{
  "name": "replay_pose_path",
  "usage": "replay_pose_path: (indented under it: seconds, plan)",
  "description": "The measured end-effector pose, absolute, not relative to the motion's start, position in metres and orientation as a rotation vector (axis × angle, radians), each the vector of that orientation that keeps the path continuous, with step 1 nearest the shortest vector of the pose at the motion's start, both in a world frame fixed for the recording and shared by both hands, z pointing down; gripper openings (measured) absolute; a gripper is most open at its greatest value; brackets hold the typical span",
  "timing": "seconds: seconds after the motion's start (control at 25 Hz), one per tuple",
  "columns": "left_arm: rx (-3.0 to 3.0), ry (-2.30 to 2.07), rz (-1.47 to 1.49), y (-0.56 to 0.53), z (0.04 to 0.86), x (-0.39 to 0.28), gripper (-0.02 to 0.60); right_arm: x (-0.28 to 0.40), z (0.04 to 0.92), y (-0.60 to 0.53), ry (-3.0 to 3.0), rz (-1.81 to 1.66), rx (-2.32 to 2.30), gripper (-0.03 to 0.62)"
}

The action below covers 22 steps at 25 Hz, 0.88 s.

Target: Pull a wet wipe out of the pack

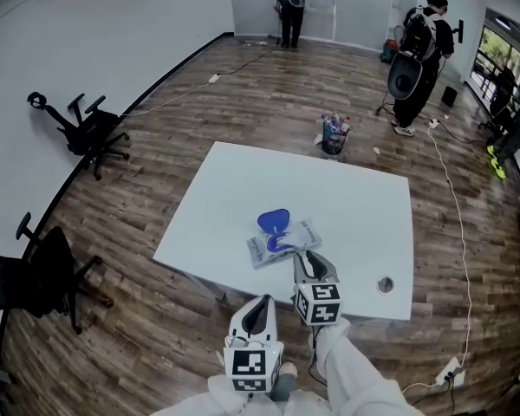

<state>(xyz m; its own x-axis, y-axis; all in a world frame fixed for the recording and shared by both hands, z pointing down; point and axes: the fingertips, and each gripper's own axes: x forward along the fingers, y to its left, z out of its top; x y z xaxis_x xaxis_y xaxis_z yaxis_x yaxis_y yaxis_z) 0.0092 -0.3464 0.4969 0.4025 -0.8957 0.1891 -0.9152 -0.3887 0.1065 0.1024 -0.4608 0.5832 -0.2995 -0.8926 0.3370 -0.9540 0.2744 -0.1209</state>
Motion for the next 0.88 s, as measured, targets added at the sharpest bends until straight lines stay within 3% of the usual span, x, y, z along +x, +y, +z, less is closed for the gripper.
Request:
replay_pose_path:
  seconds: [0.88]
  plan:
    - [2.400,-1.673,0.221,-0.370,0.516,-0.001,0.000,0.099,0.658,-0.528,-2.222,0.461,1.577,0.120]
